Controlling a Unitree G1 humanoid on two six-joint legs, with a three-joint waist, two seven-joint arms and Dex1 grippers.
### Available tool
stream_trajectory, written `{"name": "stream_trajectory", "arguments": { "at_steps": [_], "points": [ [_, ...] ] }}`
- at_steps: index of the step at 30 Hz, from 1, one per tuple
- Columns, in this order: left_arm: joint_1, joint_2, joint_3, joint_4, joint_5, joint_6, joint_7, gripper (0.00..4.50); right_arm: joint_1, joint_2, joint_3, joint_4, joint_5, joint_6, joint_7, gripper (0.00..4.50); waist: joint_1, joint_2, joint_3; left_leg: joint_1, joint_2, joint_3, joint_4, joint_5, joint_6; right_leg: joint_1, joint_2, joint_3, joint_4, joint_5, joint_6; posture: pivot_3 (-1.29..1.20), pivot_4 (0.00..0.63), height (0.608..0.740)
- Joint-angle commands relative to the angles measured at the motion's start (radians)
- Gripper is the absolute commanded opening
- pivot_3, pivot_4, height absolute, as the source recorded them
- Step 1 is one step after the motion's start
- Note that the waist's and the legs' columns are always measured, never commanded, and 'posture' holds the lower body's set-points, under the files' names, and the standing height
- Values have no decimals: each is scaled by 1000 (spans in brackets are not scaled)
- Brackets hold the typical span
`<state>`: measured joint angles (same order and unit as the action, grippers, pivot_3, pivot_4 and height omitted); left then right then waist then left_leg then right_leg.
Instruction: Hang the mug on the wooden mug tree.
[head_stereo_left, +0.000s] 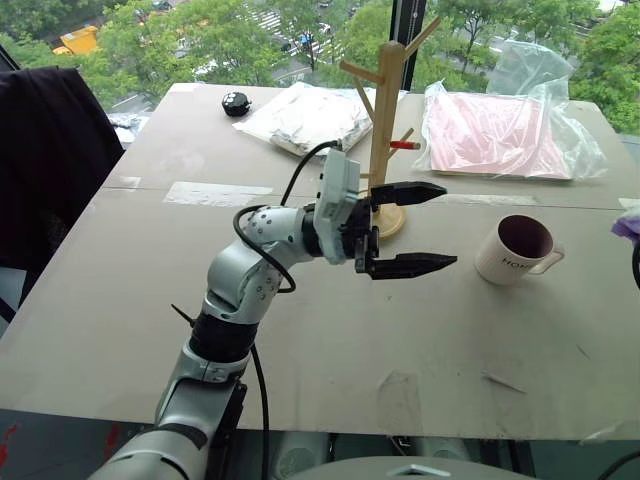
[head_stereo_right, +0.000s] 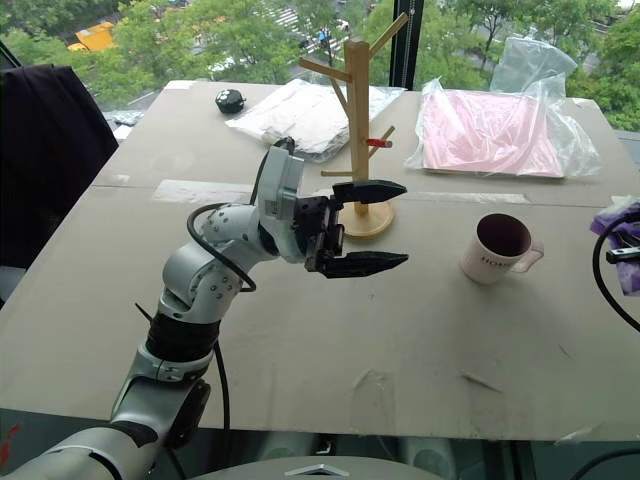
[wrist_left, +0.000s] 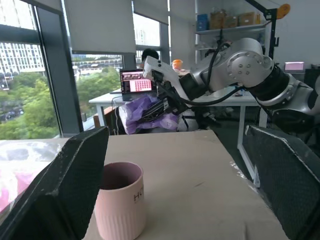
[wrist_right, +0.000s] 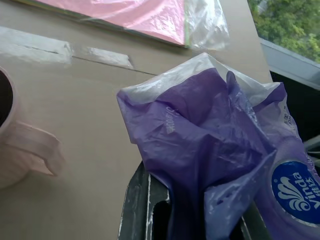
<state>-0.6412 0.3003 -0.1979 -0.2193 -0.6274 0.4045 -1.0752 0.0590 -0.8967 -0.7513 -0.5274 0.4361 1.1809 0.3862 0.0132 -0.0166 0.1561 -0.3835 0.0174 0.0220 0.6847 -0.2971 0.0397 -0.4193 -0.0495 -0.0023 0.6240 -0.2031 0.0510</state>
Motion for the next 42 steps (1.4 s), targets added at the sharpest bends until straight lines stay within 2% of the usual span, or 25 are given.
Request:
{"name": "stream_trajectory", "arguments": {
  "at_steps": [1,2,4,6,8,9,16,18,22,28,36,39,40,42],
  "points": [
    [-27,-6,-13,2,25,-25,-16,4500,76,15,-62,55,-61,-137,42,883,-1,0,0,0,0,0,0,0,0,0,0,0,0,0,0,0,150,740],
    [-27,-7,-13,4,28,-25,-18,4500,94,23,-68,70,-68,-174,54,1182,-3,0,0,1,0,0,0,0,0,0,0,0,1,-1,-1,0,150,740],
    [-23,-6,-11,5,31,-22,-23,4500,110,36,-84,97,-86,-228,56,2298,-5,0,0,1,0,1,0,0,0,0,0,2,1,-1,-1,0,150,740],
    [-19,-1,-12,1,38,-20,-27,4500,123,38,-94,123,-116,-286,53,3074,-5,2,0,2,0,1,0,0,0,0,1,2,2,-1,-2,0,150,740],
    [-15,3,-14,-3,44,-17,-27,4500,134,33,-97,158,-144,-340,56,4122,-4,2,-1,2,0,1,0,0,0,0,1,4,2,-1,-2,0,150,740],
    [-13,6,-14,-4,47,-14,-27,4500,132,34,-97,173,-148,-354,60,4395,-3,2,0,2,0,1,0,0,0,0,2,4,2,-1,-2,0,150,740],
    [-4,47,-13,-26,58,14,-24,4500,62,64,-44,85,-25,-417,164,4395,-5,2,0,2,0,1,0,0,0,0,3,6,2,-1,-1,0,150,740],
    [-3,58,-16,-35,62,25,-15,4500,87,101,11,20,26,-397,198,4395,-2,1,0,2,0,0,0,0,0,0,3,4,2,0,0,0,150,740],
    [2,73,-21,-53,75,41,-1,4500,122,158,105,-17,18,-387,172,4395,3,2,0,1,0,-1,0,0,0,0,3,3,1,0,0,0,150,740],
    [10,88,-19,-87,73,82,22,4500,97,211,209,61,-33,-453,132,4395,0,2,0,1,-1,1,1,0,0,0,2,6,1,-1,-1,0,150,740],
    [13,146,-60,-61,218,103,116,4500,-38,255,320,261,-80,-554,110,4395,-2,2,0,2,-1,0,1,0,0,0,3,6,3,-2,-3,0,150,740],
    [19,143,-63,-70,223,121,131,4500,-76,268,342,329,-85,-601,124,4395,-1,2,0,2,-1,1,1,0,0,0,3,7,2,-1,-1,0,150,740],
    [20,141,-63,-73,222,127,135,4500,-88,274,345,348,-80,-606,126,3896,0,2,0,2,-1,1,1,0,0,0,3,7,2,0,-1,0,150,740],
    [21,140,-62,-77,225,134,141,4500,-104,281,354,384,-76,-615,135,3231,0,2,0,1,-1,1,1,0,0,0,3,7,2,0,0,0,150,740]
  ]
}}
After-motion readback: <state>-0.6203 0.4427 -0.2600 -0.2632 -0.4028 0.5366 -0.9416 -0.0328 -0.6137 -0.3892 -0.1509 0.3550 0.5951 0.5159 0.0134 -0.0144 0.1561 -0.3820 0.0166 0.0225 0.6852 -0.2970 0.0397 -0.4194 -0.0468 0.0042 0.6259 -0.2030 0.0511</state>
